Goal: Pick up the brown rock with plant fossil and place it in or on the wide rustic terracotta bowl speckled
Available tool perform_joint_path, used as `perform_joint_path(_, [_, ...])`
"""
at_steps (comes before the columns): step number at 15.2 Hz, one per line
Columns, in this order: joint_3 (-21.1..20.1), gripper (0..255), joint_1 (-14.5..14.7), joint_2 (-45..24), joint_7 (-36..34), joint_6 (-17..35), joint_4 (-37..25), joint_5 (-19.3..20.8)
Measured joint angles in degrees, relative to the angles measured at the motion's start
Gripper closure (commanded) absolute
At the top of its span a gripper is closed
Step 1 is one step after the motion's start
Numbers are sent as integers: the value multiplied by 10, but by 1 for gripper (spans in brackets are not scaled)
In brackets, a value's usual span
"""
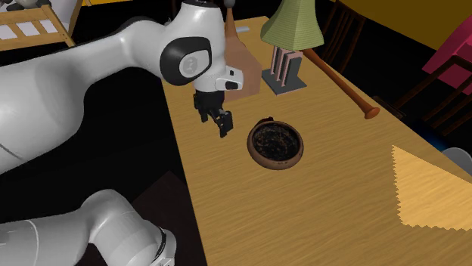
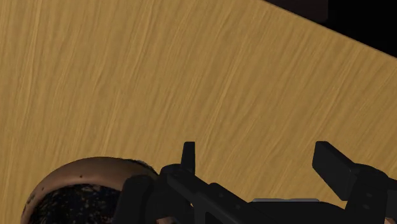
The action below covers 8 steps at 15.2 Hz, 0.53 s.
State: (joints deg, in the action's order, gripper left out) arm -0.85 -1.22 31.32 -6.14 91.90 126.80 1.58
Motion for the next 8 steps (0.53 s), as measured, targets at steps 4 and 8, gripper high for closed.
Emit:
perform_joint_path(4, [4,0,-6,-78,2,41,-48,12])
perform_joint_path(8, [5,0,-11,-158,0,68,-112,22])
